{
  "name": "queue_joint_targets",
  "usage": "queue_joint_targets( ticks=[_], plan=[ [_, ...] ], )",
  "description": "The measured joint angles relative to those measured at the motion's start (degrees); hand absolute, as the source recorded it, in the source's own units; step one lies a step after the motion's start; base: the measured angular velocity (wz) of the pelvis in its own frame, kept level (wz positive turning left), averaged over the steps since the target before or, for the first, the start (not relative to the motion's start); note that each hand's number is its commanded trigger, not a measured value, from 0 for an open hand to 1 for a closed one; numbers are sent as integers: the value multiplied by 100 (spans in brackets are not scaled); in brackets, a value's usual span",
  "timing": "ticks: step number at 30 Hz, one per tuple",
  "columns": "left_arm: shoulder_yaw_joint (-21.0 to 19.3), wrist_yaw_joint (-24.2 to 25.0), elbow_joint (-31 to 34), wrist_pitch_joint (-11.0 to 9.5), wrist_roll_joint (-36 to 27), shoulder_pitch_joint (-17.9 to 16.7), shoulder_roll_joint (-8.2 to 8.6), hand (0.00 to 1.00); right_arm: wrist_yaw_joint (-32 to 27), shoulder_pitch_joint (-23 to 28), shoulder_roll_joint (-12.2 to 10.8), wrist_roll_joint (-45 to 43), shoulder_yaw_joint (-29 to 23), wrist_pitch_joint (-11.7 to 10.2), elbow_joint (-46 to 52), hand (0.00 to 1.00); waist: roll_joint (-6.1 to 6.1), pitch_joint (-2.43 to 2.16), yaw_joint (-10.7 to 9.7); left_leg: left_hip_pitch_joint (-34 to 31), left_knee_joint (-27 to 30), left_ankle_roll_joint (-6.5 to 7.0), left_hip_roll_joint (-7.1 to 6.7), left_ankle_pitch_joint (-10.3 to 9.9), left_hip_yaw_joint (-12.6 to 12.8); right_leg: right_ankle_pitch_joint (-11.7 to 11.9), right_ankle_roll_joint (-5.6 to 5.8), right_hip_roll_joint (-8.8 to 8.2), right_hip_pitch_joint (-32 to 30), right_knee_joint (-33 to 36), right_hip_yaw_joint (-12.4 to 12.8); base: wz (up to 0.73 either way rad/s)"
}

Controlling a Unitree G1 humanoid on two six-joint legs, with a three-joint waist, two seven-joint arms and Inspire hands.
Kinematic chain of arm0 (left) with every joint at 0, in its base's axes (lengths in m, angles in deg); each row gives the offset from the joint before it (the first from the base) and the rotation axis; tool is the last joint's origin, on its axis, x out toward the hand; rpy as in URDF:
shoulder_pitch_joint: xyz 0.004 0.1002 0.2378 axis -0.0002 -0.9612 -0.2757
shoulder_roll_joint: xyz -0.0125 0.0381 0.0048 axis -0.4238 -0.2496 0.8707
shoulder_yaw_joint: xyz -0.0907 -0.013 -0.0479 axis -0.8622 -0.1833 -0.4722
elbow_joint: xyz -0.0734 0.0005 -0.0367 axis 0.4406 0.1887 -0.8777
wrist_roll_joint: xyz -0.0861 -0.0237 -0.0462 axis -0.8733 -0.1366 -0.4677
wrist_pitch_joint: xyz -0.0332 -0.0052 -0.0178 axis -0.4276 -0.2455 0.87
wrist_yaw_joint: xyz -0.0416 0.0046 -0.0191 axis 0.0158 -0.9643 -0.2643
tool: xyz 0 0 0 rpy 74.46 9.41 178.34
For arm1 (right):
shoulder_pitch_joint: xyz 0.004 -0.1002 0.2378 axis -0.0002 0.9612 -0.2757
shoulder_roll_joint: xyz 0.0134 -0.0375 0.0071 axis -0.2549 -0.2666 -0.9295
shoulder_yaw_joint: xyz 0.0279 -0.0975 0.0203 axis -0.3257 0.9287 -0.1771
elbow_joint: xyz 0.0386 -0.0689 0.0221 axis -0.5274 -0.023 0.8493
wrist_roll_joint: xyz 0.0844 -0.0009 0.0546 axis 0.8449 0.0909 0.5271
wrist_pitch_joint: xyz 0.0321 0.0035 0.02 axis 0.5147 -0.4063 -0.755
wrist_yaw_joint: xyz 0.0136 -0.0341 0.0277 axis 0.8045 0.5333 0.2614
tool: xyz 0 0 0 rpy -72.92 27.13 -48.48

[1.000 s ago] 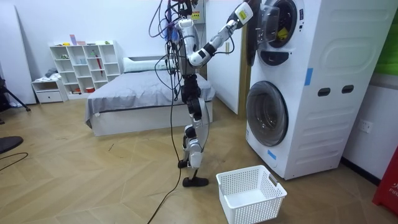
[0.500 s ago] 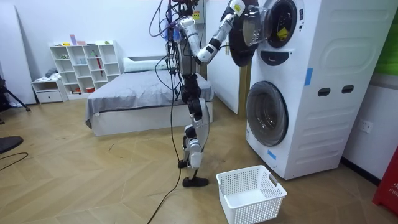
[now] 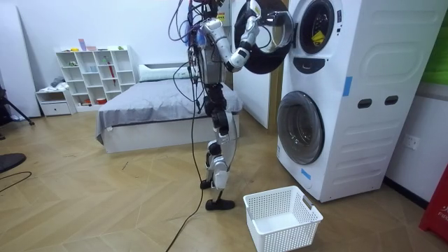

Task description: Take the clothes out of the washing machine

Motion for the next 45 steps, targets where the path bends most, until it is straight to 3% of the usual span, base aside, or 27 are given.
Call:
queue_joint_targets(
  ticks=[2,4,15,23,30,34,36,39,45],
  plan=[
    [0,16,2,6,-1,19,0,0,104,8,181,-6,131,253,-68,0,22,16,0,-5,1,0,0,-1,-17,3,1,-4,4,-1,-37,4],
    [-2,21,4,6,-2,36,0,0,191,8,295,-1,145,369,-73,0,40,29,-1,-13,-20,0,-2,-1,-33,4,1,-8,3,-1,-57,4],
    [-12,21,-32,0,-18,191,1,0,318,9,312,19,144,371,-16,0,16,11,45,-58,-23,-1,-8,0,-128,3,1,-12,-11,-1,-138,4],
    [-16,-31,-299,-89,-10,175,-7,0,468,9,309,34,252,388,-28,0,5,11,271,10,-26,-2,-7,1,-170,2,3,-16,81,-18,-205,3],
    [0,-10,-426,-78,-2,175,-7,0,652,10,236,-4,473,401,-86,0,9,18,489,-12,-32,-2,-12,1,-218,2,3,-22,97,-18,-257,3],
    [2,57,-362,5,-10,229,-5,0,671,10,-100,-129,834,388,-363,0,32,47,617,-35,-5,-12,-12,6,-315,1,6,-26,129,-21,-365,12],
    [54,38,-307,8,-10,237,-4,0,689,5,-115,-226,1021,344,-510,0,31,47,721,-62,-6,-21,-14,13,-342,-1,8,-27,113,-19,-387,6],
    [173,15,-285,48,0,225,-4,0,700,5,-170,-454,1377,419,-664,0,14,58,865,-109,0,-30,-16,22,-369,-1,7,-28,71,-18,-398,1],
    [176,11,-258,163,39,290,-2,0,703,7,-271,-801,2006,847,-966,0,-46,74,1097,-189,12,-32,-24,24,-425,-1,6,-30,14,-16,-430,5]
  ],
)
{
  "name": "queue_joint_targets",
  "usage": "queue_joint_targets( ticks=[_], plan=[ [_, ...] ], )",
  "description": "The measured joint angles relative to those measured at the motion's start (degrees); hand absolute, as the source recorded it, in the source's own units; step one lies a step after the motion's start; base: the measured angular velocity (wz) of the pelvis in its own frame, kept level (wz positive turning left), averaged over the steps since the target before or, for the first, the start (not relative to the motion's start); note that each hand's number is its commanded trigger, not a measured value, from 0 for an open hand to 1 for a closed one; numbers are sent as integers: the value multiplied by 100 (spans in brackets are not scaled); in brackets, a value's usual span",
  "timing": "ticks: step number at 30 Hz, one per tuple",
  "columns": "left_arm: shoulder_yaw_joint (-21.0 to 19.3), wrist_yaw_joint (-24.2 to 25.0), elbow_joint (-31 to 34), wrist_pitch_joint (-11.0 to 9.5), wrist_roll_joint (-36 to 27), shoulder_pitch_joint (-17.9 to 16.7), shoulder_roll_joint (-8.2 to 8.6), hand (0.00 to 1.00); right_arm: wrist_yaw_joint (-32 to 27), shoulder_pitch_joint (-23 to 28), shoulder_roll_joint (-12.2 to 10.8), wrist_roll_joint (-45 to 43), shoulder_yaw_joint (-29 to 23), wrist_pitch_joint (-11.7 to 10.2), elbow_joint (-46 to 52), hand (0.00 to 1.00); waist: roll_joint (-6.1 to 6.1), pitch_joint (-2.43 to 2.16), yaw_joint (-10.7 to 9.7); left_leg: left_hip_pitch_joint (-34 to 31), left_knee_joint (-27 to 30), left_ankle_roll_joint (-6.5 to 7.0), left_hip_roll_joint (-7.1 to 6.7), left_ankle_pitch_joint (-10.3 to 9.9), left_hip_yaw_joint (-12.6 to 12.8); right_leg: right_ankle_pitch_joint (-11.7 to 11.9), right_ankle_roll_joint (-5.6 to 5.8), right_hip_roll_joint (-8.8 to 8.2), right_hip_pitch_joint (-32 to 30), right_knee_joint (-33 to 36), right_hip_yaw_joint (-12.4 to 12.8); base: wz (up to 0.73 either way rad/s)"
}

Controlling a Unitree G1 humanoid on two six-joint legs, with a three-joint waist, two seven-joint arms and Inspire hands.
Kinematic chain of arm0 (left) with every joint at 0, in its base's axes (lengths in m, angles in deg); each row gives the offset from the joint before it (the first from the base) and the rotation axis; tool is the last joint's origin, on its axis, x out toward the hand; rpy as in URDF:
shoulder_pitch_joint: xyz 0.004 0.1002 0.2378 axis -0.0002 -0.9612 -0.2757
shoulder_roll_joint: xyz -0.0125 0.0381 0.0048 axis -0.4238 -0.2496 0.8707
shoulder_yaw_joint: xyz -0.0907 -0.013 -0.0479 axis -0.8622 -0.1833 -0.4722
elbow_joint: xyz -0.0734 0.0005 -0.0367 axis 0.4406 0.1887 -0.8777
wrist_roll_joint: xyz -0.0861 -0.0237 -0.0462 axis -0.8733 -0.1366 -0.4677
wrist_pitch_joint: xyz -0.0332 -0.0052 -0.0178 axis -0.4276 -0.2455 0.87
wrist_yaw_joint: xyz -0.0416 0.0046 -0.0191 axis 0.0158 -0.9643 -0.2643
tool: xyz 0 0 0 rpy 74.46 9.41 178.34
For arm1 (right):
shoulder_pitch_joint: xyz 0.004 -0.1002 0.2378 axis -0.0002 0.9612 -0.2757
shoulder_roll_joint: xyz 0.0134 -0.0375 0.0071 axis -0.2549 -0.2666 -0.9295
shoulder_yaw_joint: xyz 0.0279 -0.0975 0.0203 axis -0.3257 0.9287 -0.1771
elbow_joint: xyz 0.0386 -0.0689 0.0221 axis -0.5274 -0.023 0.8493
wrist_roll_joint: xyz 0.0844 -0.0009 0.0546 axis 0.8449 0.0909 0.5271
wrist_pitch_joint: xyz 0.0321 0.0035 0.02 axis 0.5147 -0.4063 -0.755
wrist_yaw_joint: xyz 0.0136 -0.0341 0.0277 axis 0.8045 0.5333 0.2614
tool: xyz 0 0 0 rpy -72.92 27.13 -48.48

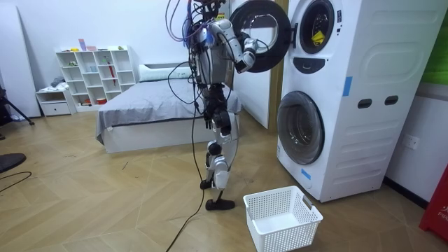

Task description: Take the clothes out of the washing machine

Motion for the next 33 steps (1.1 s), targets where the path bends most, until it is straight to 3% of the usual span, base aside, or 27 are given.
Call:
queue_joint_targets(
  ticks=[10,15,19,23,30,33],
  plan=[
    [106,-28,14,-21,-67,348,3,0,-315,-1,-64,-226,215,46,-477,0,14,12,155,-50,9,12,-11,11,-83,0,1,-8,-26,-2,-21,5],
    [111,-162,12,-15,-52,360,7,0,-400,-102,-127,-591,394,65,-810,0,13,24,187,-70,-7,11,-11,11,-106,-2,4,-2,-26,-4,-22,1],
    [191,-302,5,150,-39,355,26,0,-408,-367,-228,-662,478,307,-1127,0,14,27,200,-115,-23,-2,-22,19,-197,-5,9,-2,-32,-14,-86,9],
    [187,-322,5,230,-40,296,110,0,-531,-424,-219,-942,465,433,-1259,0,30,38,302,-120,7,5,-38,26,-233,-7,12,-25,-27,-13,-148,6],
    [29,-206,0,320,0,121,138,0,-553,-242,-78,-1003,316,444,-1288,0,100,87,275,-108,12,36,-100,40,-256,-27,45,-80,-8,-6,-147,3],
    [-18,-140,-15,334,-38,51,150,0,-554,53,28,-930,83,443,-1287,0,119,99,159,-119,16,35,-99,40,-261,-27,47,-76,-7,-9,-137,0]
  ],
)
